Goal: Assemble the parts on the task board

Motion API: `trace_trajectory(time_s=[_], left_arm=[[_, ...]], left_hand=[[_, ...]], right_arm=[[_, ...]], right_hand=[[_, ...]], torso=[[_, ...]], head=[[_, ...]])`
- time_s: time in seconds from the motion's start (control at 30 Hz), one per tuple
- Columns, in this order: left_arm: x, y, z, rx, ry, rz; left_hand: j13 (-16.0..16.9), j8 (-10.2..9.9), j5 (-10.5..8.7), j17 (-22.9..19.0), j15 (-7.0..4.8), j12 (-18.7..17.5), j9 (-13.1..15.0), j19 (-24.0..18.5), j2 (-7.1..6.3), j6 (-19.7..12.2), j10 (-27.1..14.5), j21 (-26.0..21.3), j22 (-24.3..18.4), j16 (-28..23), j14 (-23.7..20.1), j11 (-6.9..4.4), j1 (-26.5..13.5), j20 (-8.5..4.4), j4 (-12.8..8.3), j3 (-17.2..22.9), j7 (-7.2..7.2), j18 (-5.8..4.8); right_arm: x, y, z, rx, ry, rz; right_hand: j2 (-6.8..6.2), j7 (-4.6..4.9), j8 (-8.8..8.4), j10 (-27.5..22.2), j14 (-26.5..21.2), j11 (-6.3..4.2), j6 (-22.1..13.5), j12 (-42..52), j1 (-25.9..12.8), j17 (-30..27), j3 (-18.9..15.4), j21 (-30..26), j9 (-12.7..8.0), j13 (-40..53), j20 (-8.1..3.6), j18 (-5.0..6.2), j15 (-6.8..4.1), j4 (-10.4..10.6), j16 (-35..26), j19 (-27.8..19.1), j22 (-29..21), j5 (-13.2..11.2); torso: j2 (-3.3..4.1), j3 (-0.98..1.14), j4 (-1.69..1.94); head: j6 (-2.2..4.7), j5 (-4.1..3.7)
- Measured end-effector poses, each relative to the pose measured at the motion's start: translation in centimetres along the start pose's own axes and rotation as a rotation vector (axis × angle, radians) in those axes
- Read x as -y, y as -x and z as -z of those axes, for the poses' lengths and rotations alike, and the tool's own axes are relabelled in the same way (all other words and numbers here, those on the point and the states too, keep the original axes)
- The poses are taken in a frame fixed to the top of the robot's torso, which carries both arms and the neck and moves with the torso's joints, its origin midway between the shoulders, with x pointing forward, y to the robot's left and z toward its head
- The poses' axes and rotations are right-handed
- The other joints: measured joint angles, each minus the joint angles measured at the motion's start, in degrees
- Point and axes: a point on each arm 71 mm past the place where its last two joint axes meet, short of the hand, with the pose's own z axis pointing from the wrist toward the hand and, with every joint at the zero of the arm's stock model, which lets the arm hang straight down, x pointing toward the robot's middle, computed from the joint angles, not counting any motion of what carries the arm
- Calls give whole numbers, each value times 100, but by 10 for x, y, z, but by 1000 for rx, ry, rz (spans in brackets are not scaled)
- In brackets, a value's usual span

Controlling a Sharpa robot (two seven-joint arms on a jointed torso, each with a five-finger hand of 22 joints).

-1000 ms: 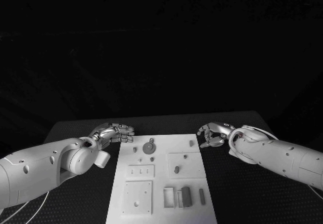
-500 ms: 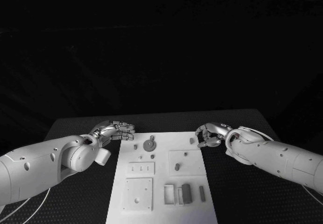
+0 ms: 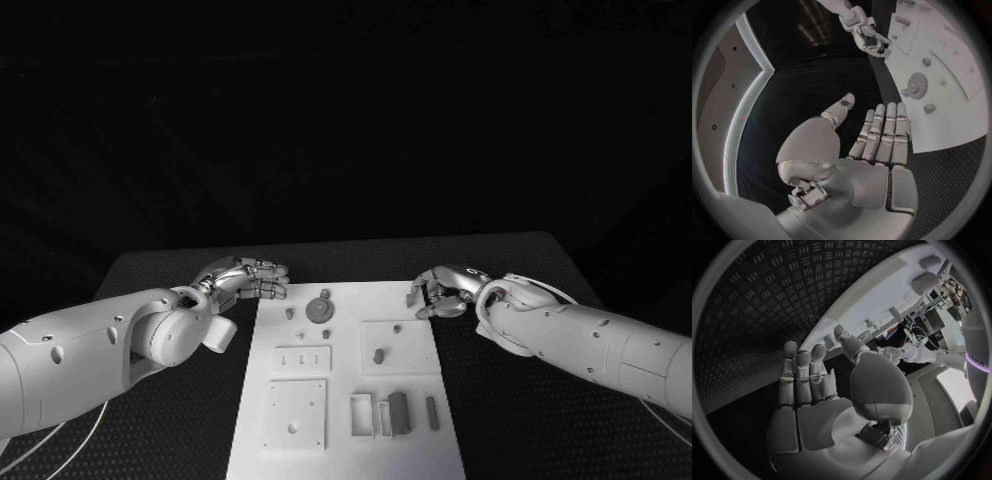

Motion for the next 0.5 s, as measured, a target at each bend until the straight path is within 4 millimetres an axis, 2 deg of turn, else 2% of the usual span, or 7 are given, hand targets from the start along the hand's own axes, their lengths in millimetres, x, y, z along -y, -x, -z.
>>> trace_trajectory(time_s=[0.07, 0.23, 0.5], left_arm=[[0, 0, 0, 0, 0, 0], [0, 0, 0, -1, 0, 0], [0, -1, -1, -4, 1, 0]], left_hand=[[0, 0, 0, 0, 0, 0, 0, 0, 0, 0, 0, 0, 4, 0, 0, 0, 0, 0, 0, 0, 0, 0], [0, 0, 0, 4, 0, 0, 0, 0, 0, 0, 0, 0, 4, 0, 0, 0, 0, 0, 0, 0, 0, 0], [-1, 0, 0, 5, 0, 0, 1, 0, 0, 0, 0, 0, 3, -21, 0, 0, 0, 0, 0, 0, 0, 0]], right_arm=[[-1, -1, 0, 0, 2, -2], [-2, -1, -1, 9, 2, -8], [-3, -1, -3, 16, 1, -14]], right_hand=[[0, -9, 0, -4, 14, -4, 14, 57, 0, 20, -7, 42, 0, 25, -22, 0, -14, -7, 56, 22, 23, 0], [116, -12, 4, -3, 14, -4, 41, 118, -7, 43, -23, 66, 0, 66, -30, 0, -14, 9, 113, 30, 61, 0], [176, -10, 24, -3, 14, -3, 43, 146, -67, 53, -23, 88, 1, 78, -51, 0, -13, 9, 144, 50, 80, 0]], torso=[[1, 0, -2], [3, 0, -2], [3, -7, 2]], head=[[-3, 3], [-12, 5], [-26, 1]])
